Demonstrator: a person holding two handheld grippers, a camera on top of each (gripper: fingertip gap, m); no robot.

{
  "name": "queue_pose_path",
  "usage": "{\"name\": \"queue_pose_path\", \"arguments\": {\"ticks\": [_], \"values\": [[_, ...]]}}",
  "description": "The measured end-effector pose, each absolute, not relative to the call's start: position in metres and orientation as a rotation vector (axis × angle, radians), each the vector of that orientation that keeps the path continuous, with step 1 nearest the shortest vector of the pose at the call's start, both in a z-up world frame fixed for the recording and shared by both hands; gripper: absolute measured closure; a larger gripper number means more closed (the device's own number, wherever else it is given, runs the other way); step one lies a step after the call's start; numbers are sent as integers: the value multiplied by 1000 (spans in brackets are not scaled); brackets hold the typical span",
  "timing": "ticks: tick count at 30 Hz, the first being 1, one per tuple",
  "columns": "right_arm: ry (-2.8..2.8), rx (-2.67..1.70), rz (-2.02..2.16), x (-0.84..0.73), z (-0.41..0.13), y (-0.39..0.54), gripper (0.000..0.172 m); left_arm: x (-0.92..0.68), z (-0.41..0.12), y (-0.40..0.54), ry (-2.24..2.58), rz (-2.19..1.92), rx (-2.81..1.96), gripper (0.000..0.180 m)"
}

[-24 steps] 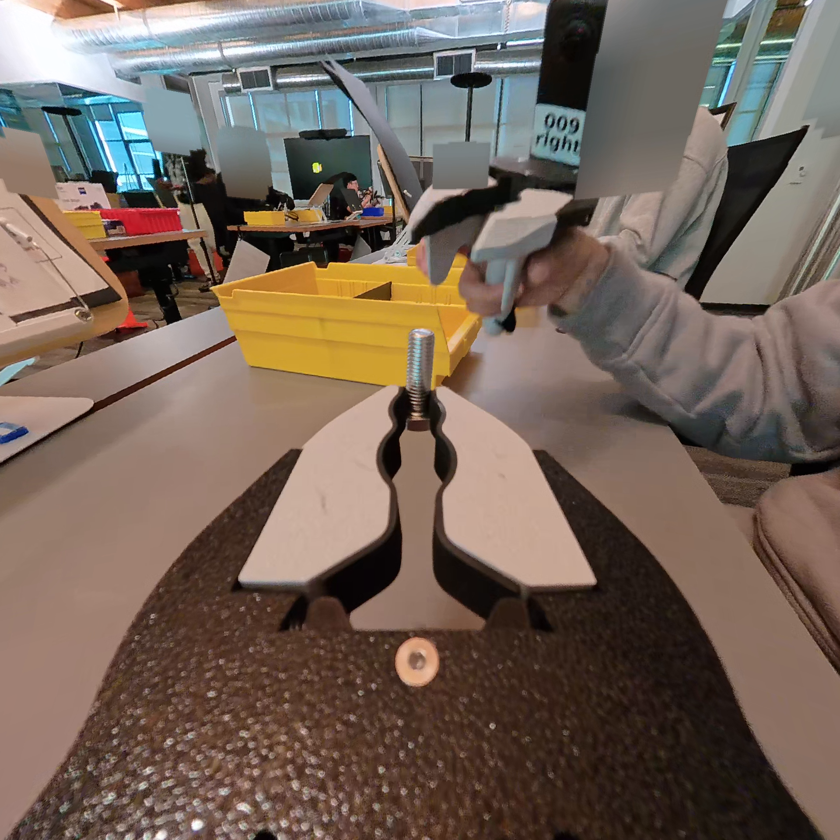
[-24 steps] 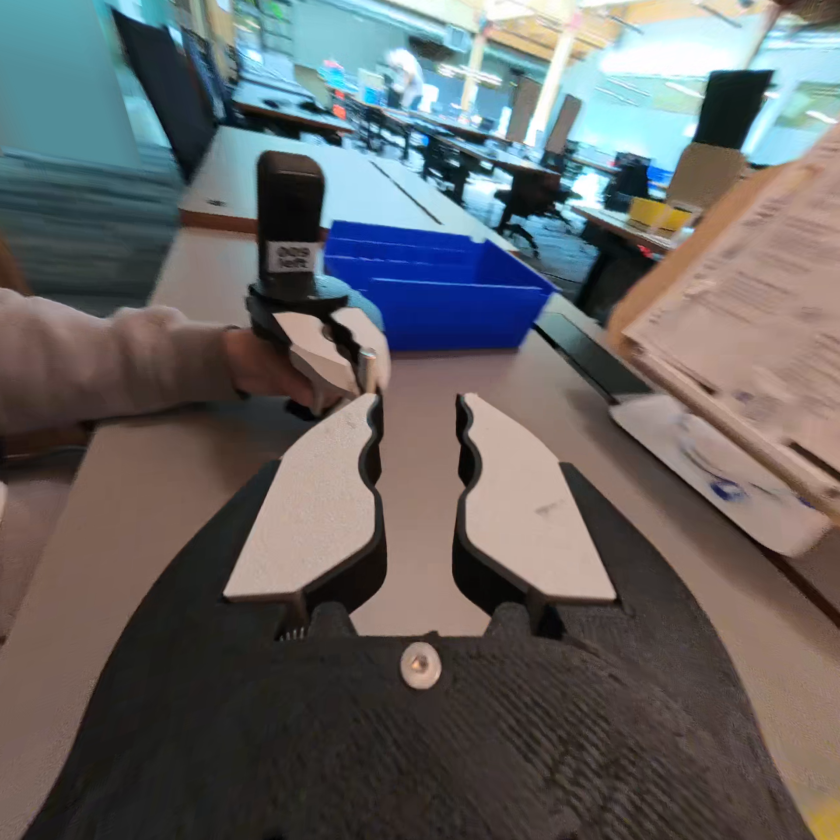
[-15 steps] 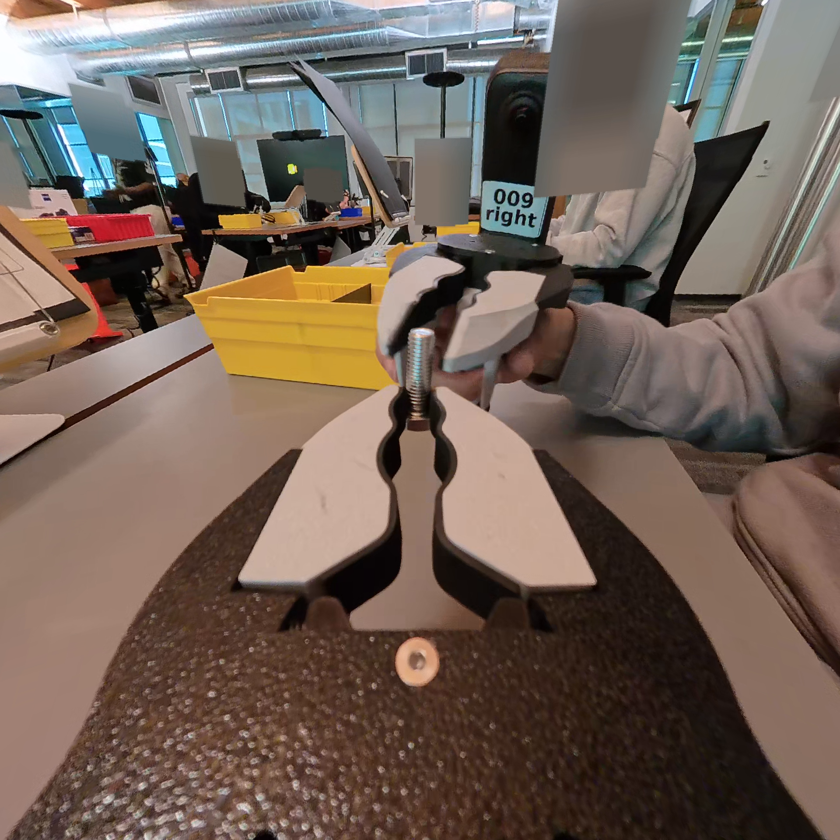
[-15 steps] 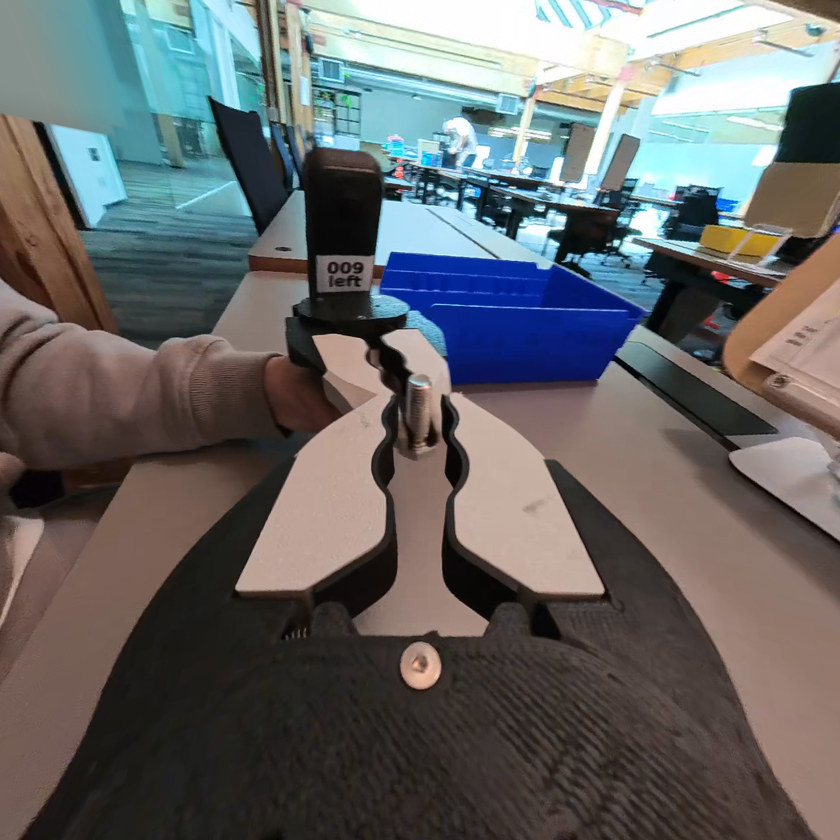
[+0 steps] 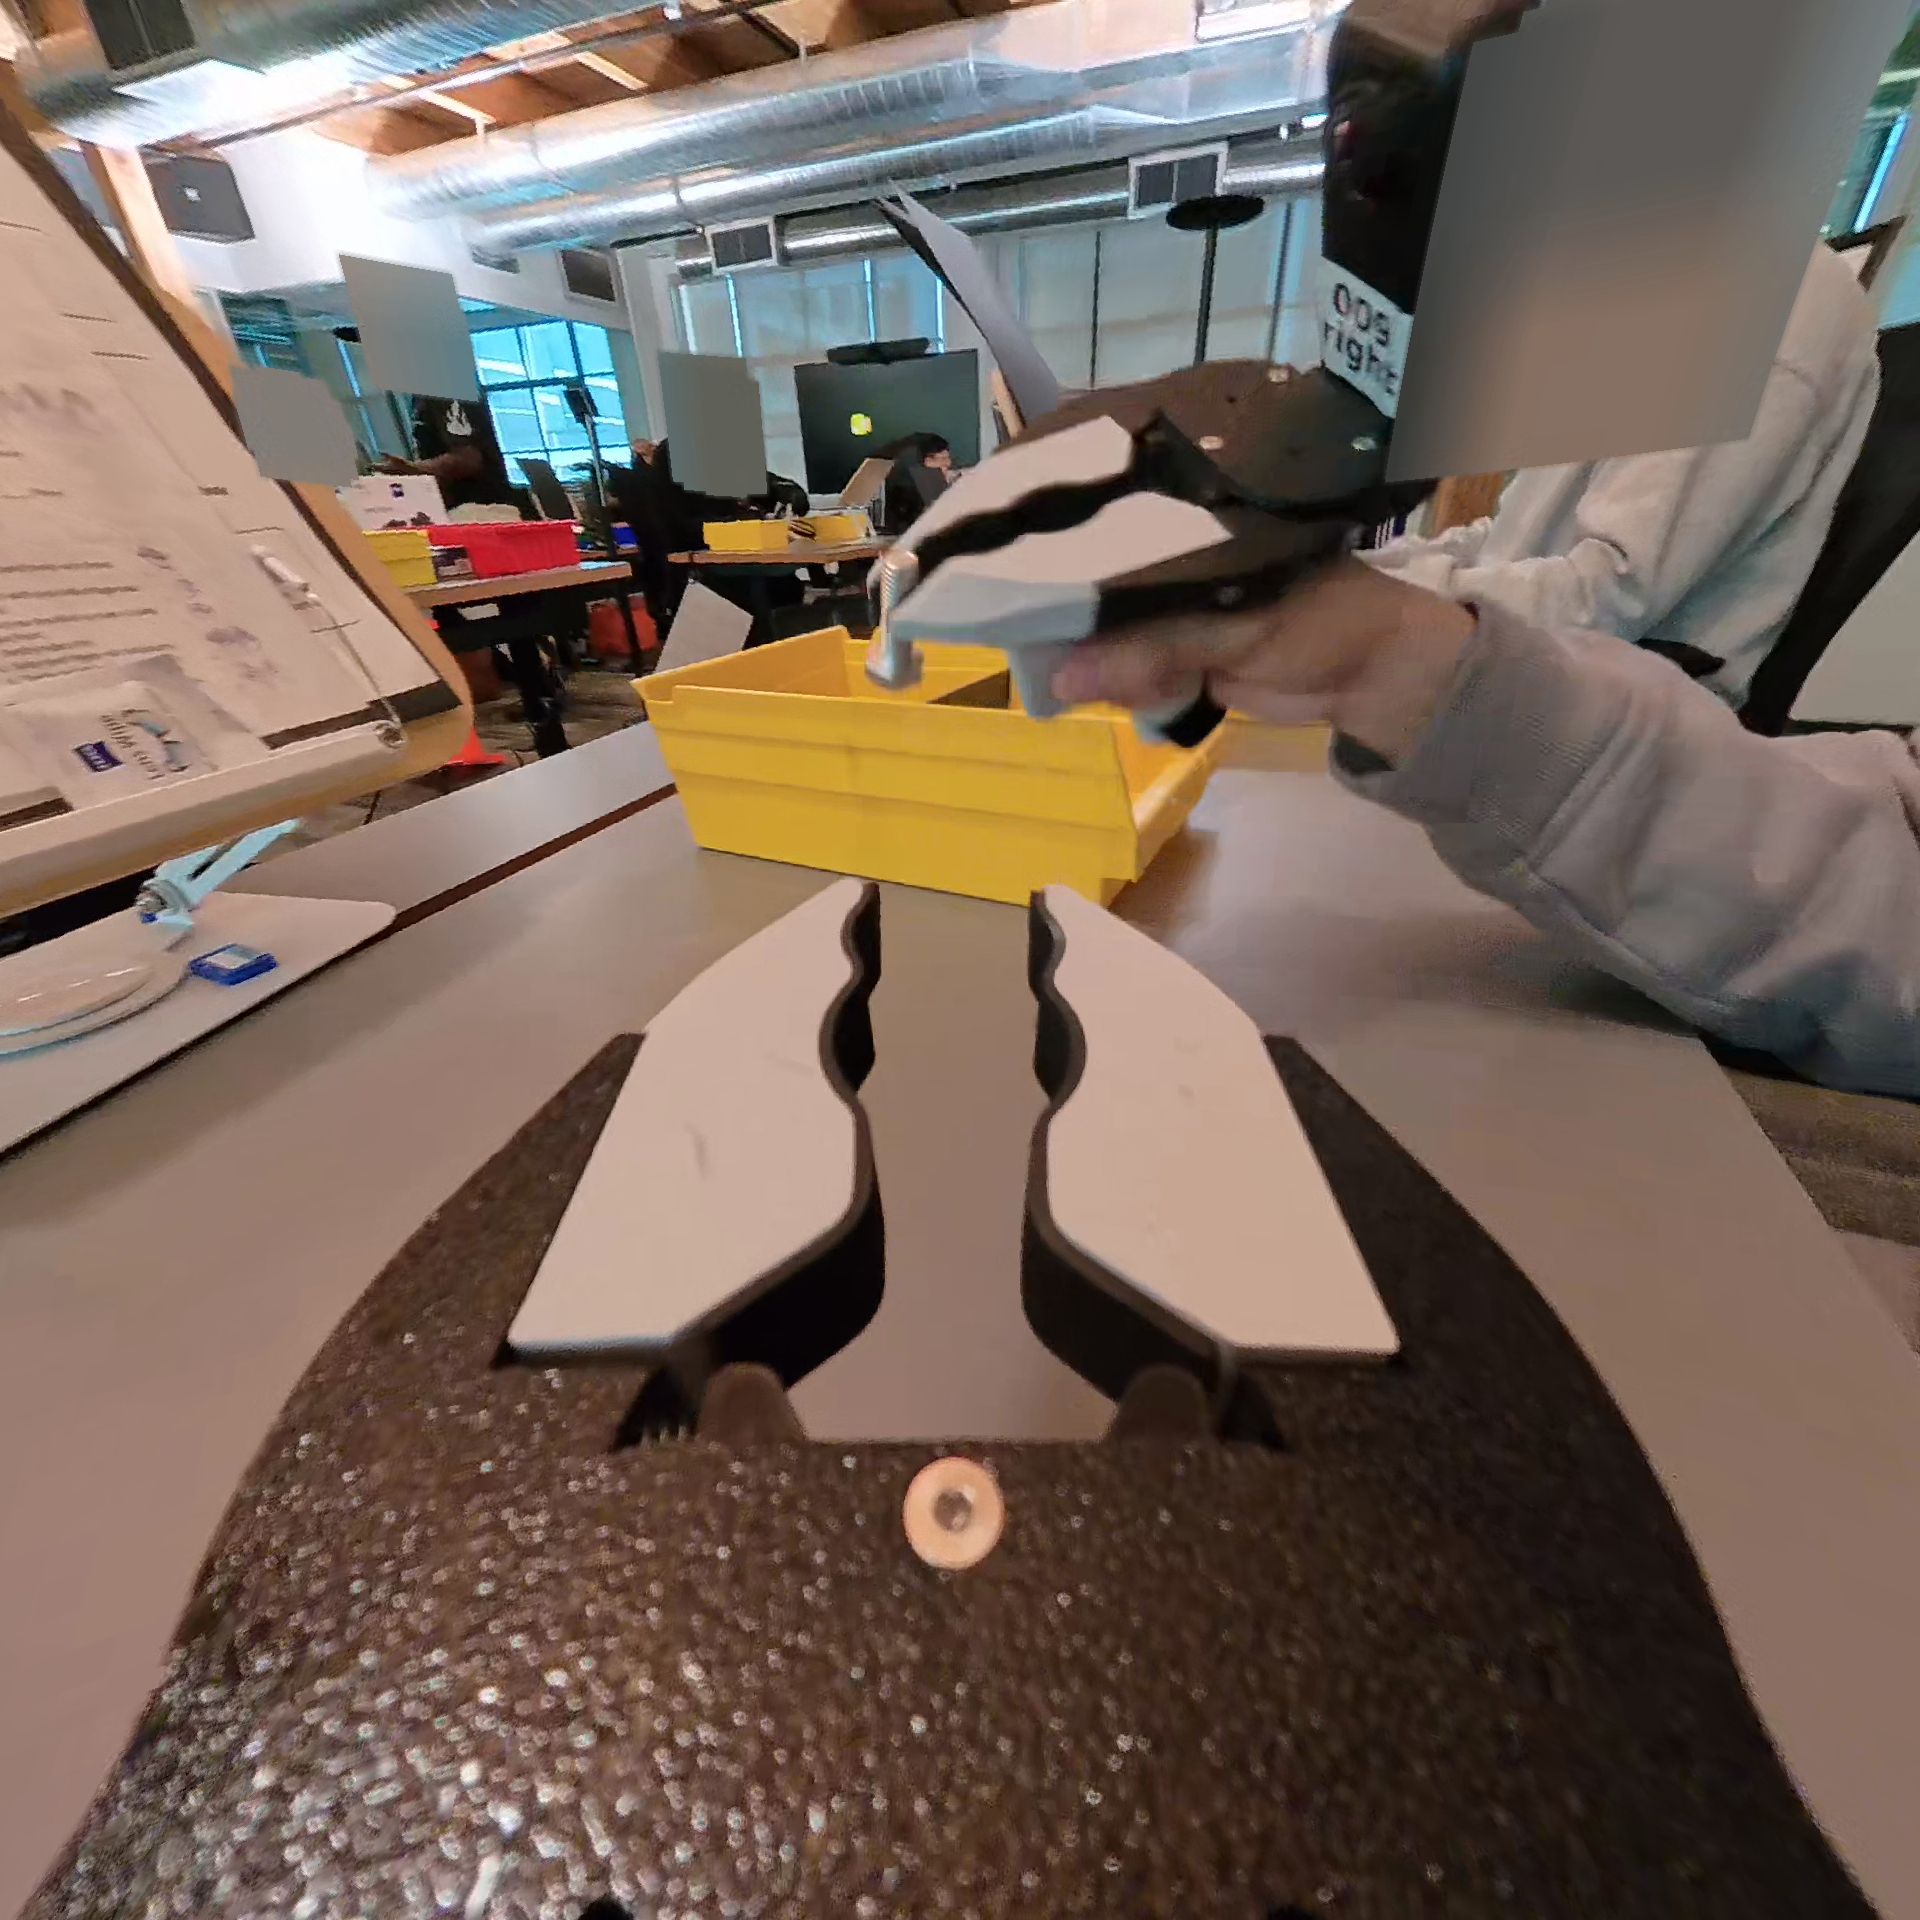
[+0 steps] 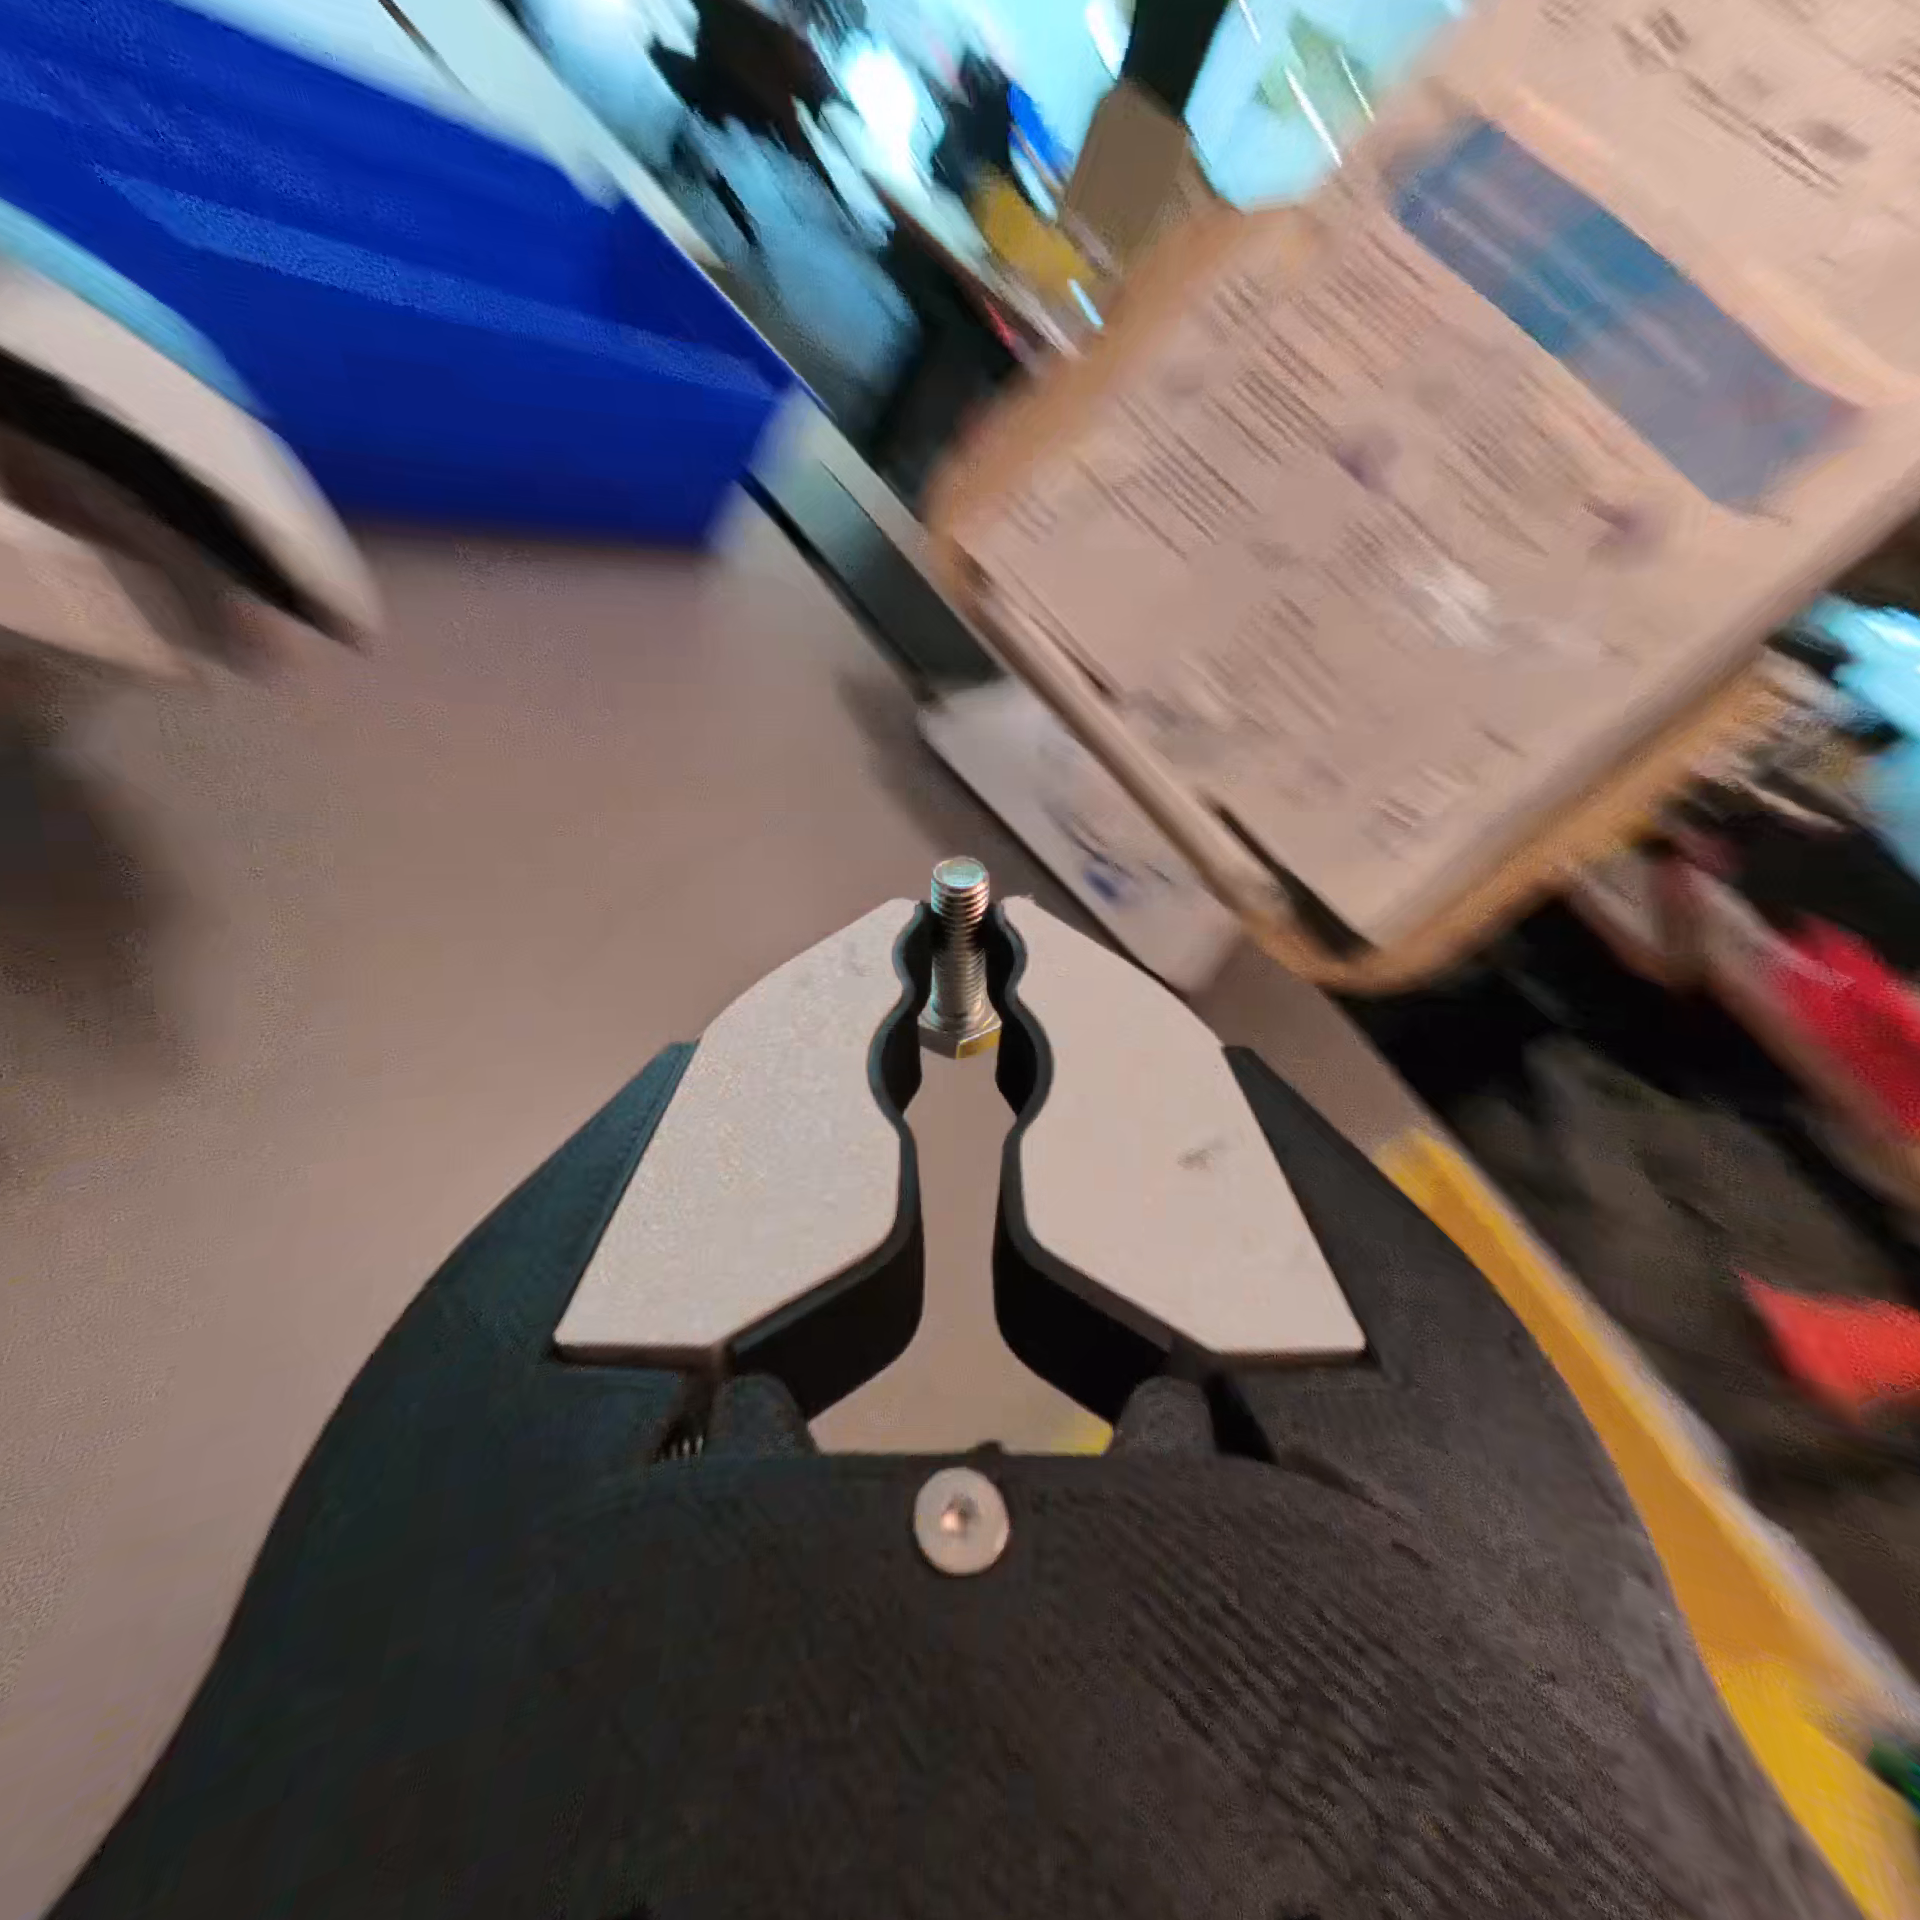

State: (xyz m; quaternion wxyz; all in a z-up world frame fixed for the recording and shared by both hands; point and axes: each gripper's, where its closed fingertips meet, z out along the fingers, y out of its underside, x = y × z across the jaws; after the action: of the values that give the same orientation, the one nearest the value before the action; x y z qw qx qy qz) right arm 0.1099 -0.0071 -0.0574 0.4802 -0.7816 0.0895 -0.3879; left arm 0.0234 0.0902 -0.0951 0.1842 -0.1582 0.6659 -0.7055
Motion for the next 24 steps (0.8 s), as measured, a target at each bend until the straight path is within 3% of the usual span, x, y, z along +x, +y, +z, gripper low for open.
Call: {"name": "queue_pose_path", "arguments": {"ticks": [2, 7, 14, 21, 24], "values": [[357, -2068, -1229, 159, -48, -65, 162, 26, -94, 94, 1861, -2024, -488, 157], [633, -2591, -1450, 242, -70, -179, 162, 31, -96, 98, 1868, -2036, -547, 162], [577, -3080, -1324, 271, -137, -231, 159, 36, -106, 99, 1920, -1879, -541, 161], [911, -2592, -1542, 266, -99, -223, 132, 44, -105, 108, 1881, -1777, -576, 160], [918, -2198, -1335, 232, -75, -162, 130, 49, -88, 129, 1775, -1701, -644, 159]]}}
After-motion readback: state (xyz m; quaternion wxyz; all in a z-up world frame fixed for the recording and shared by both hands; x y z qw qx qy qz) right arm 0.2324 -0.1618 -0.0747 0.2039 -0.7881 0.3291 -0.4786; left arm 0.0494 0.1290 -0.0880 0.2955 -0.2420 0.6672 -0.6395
